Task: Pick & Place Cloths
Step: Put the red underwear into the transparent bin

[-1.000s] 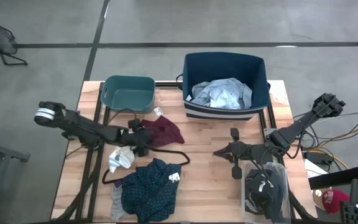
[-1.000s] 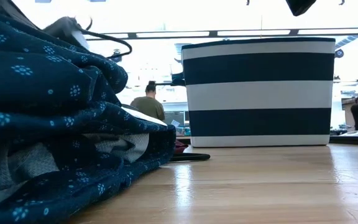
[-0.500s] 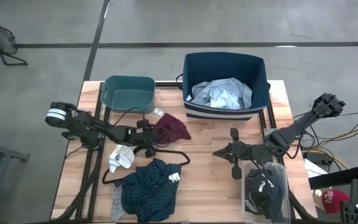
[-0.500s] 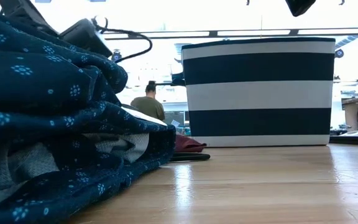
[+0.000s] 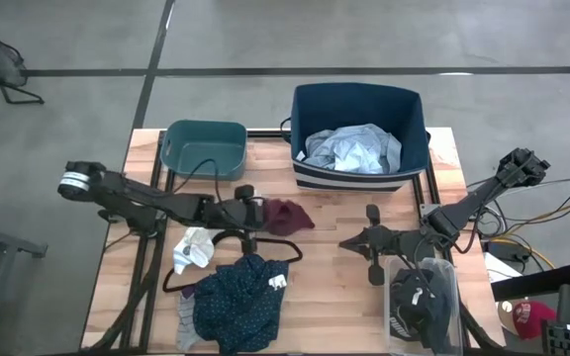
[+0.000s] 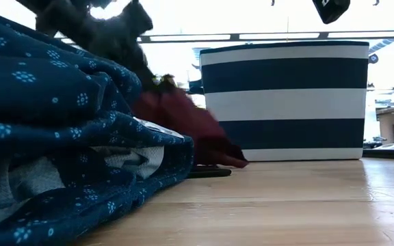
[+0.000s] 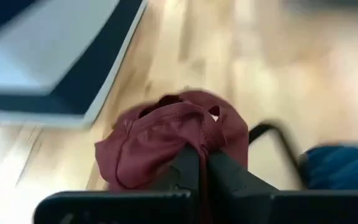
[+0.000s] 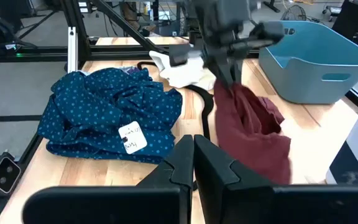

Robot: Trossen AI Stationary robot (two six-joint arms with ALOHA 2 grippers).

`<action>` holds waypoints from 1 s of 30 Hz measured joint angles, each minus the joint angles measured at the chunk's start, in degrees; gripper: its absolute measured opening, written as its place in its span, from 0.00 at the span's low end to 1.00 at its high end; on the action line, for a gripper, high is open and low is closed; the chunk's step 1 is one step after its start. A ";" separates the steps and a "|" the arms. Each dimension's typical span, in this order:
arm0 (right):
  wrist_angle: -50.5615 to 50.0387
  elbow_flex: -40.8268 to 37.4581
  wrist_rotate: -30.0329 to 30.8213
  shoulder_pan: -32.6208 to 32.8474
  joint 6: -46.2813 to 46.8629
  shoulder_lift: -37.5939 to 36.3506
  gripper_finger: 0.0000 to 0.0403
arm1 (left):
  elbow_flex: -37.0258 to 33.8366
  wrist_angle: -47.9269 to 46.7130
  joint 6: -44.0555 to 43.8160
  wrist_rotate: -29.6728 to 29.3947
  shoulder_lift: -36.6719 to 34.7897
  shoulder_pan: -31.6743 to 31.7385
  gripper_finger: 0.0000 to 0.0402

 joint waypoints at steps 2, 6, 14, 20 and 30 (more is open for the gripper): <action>-0.02 -0.08 -0.02 0.00 0.00 0.00 0.02 | 1.61 0.00 0.21 2.21 -0.84 -0.46 0.02; 0.52 -0.63 -0.45 0.00 -0.28 0.00 0.02 | 4.83 0.02 0.25 3.34 -1.95 -1.33 0.03; 5.13 -3.78 -2.33 0.00 -0.15 0.71 0.02 | 10.65 0.06 0.33 4.69 -2.32 -1.58 0.02; 12.28 -5.11 0.31 -0.75 -0.72 5.59 0.12 | 13.53 0.15 0.17 4.67 -2.32 -1.68 0.03; 14.49 1.01 8.72 -3.62 -3.90 13.68 0.56 | 13.34 4.68 0.05 5.70 -2.10 -3.38 0.03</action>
